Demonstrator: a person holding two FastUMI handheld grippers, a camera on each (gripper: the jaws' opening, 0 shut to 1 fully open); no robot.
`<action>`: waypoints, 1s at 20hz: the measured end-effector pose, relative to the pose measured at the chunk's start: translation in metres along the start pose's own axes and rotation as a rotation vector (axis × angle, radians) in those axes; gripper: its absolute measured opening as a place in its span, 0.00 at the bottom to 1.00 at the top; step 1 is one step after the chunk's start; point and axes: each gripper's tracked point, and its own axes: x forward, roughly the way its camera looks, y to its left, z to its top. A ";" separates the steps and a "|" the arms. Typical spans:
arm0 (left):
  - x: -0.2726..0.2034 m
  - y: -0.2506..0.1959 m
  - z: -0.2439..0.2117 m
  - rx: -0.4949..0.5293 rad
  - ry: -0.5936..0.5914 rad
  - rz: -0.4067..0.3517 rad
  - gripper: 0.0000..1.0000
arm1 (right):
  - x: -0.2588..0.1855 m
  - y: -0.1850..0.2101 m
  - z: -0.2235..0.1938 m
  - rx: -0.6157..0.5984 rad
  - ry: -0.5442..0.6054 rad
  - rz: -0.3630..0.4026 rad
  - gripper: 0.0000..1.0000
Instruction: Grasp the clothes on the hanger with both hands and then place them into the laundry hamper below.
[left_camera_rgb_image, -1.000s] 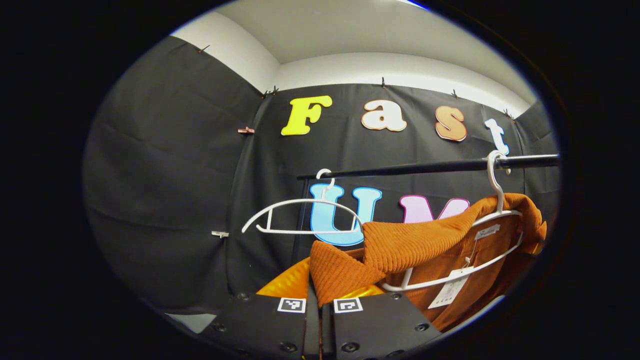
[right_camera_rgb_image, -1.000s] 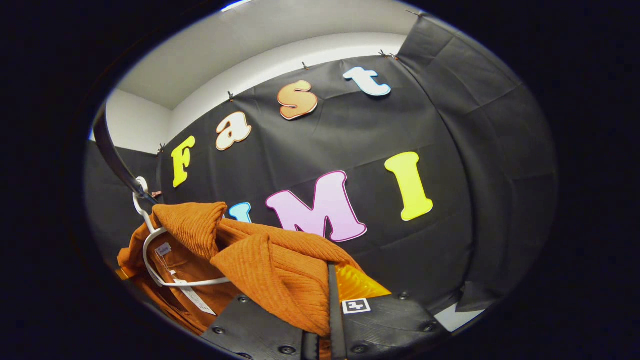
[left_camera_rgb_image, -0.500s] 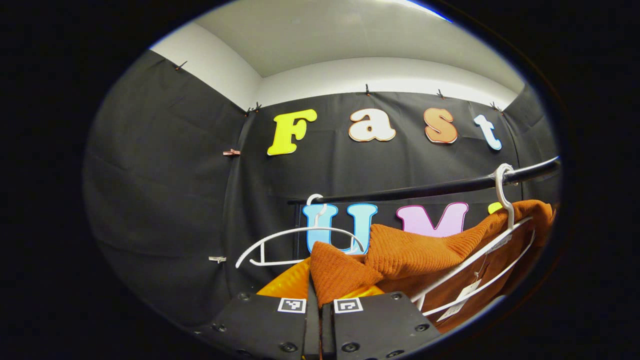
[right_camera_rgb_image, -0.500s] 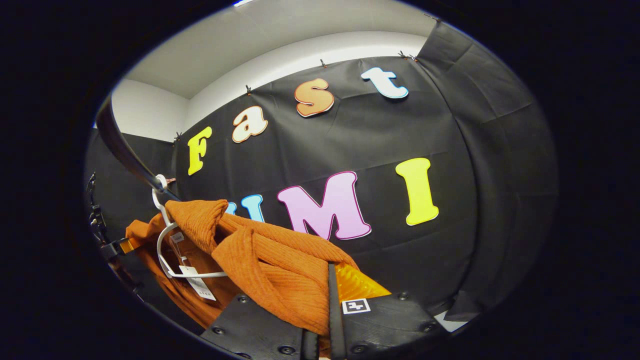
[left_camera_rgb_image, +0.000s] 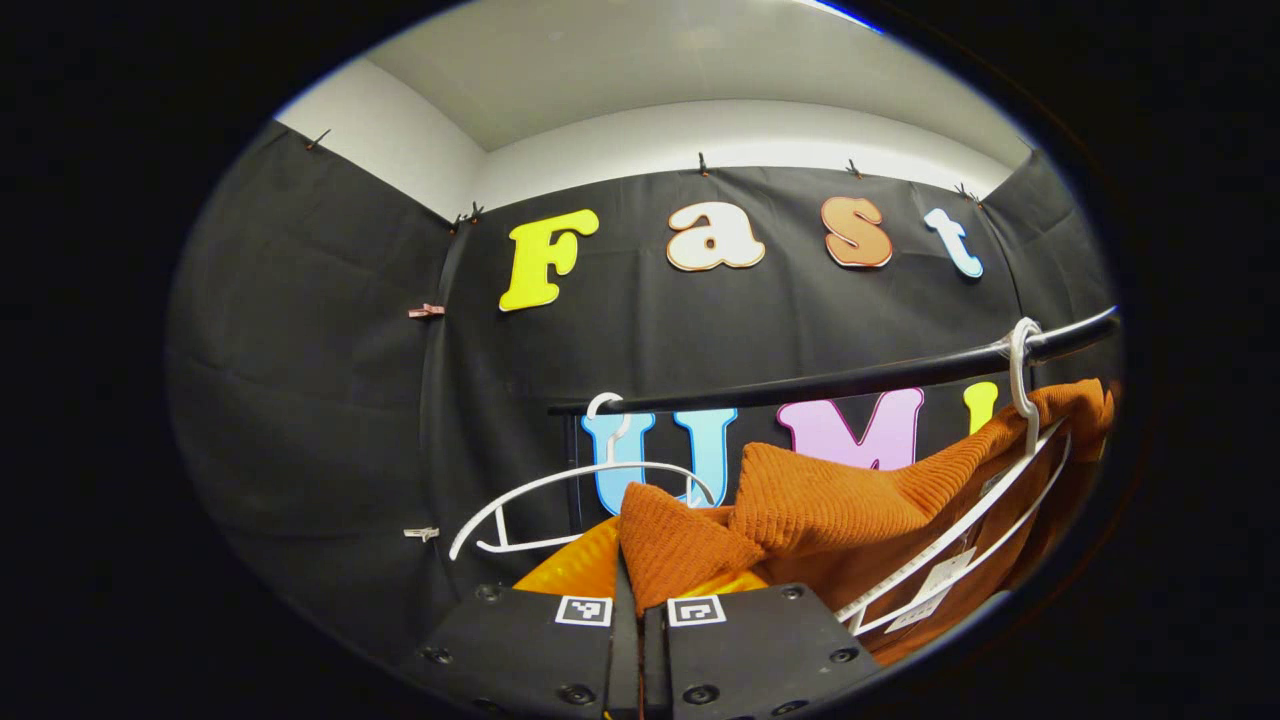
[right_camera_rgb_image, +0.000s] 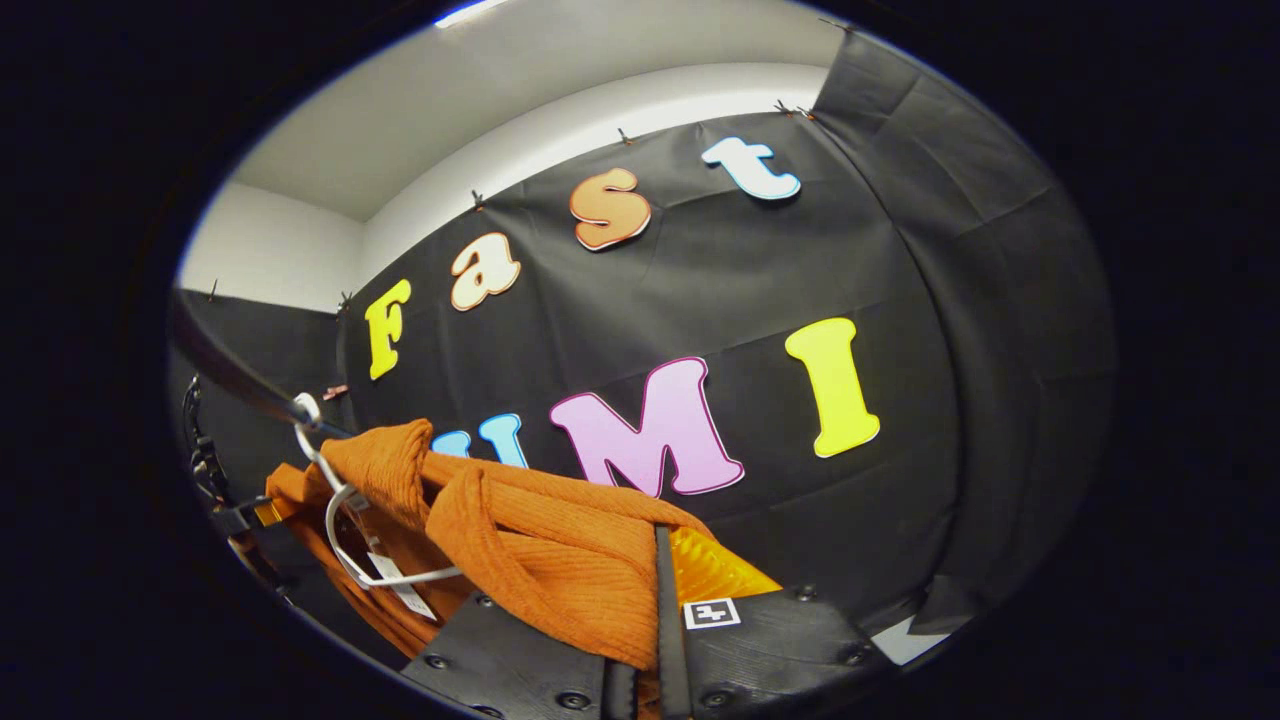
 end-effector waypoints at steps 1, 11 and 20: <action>0.002 0.001 -0.001 0.009 0.002 0.001 0.06 | 0.006 0.001 -0.009 -0.020 0.055 0.029 0.17; 0.042 0.027 0.010 0.020 0.002 0.066 0.07 | 0.006 0.070 -0.077 -0.049 0.301 0.546 0.17; 0.052 0.028 0.004 0.051 0.008 0.072 0.07 | -0.033 0.096 0.013 0.190 -0.011 0.924 0.13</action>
